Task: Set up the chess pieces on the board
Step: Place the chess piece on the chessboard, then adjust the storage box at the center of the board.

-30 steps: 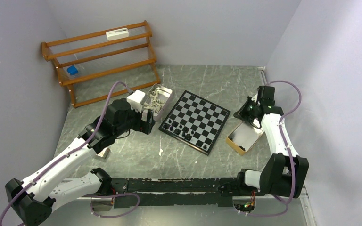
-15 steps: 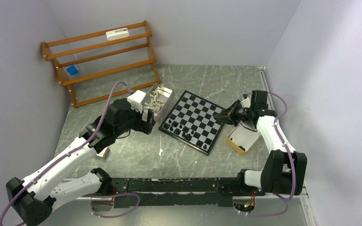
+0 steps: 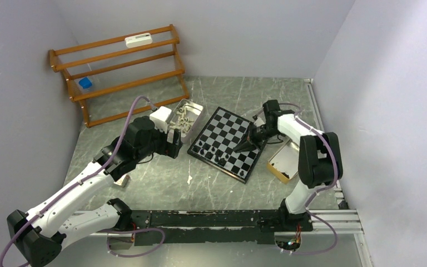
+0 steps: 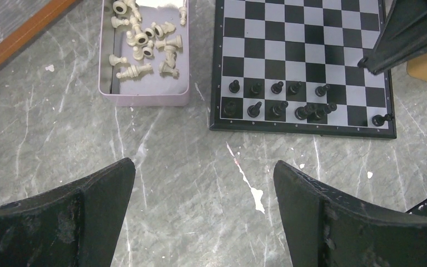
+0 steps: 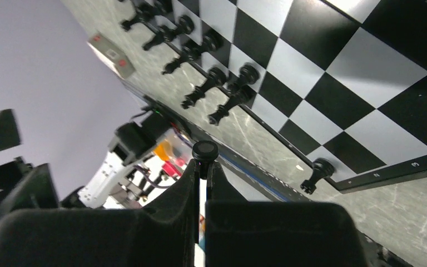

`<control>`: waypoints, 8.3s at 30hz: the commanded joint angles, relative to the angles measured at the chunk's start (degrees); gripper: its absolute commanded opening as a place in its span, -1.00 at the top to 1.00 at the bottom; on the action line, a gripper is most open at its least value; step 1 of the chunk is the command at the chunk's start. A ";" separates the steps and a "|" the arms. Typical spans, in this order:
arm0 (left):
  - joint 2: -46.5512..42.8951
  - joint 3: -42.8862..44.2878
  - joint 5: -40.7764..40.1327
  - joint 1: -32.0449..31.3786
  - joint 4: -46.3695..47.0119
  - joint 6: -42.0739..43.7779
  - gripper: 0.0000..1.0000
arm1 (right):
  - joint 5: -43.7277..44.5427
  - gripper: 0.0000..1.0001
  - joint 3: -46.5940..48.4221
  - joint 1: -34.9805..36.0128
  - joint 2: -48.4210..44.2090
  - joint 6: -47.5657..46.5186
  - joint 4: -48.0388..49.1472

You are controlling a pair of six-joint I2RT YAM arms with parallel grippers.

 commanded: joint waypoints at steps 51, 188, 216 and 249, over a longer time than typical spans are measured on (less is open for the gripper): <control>-3.71 0.14 -0.93 -0.31 0.01 0.19 -0.99 | 19.75 0.71 13.79 12.91 15.41 -6.69 -19.92; -2.96 0.18 -2.17 -0.30 -0.32 0.14 -0.99 | 28.72 0.27 25.28 5.98 3.19 -5.74 -23.63; 7.65 1.93 6.02 -0.25 5.01 0.76 -0.99 | 58.65 -0.85 0.09 -13.19 -26.98 5.21 -15.08; 8.47 1.98 -1.28 -2.87 2.91 2.52 -0.99 | 49.88 0.01 -6.16 -24.23 -12.68 2.40 2.56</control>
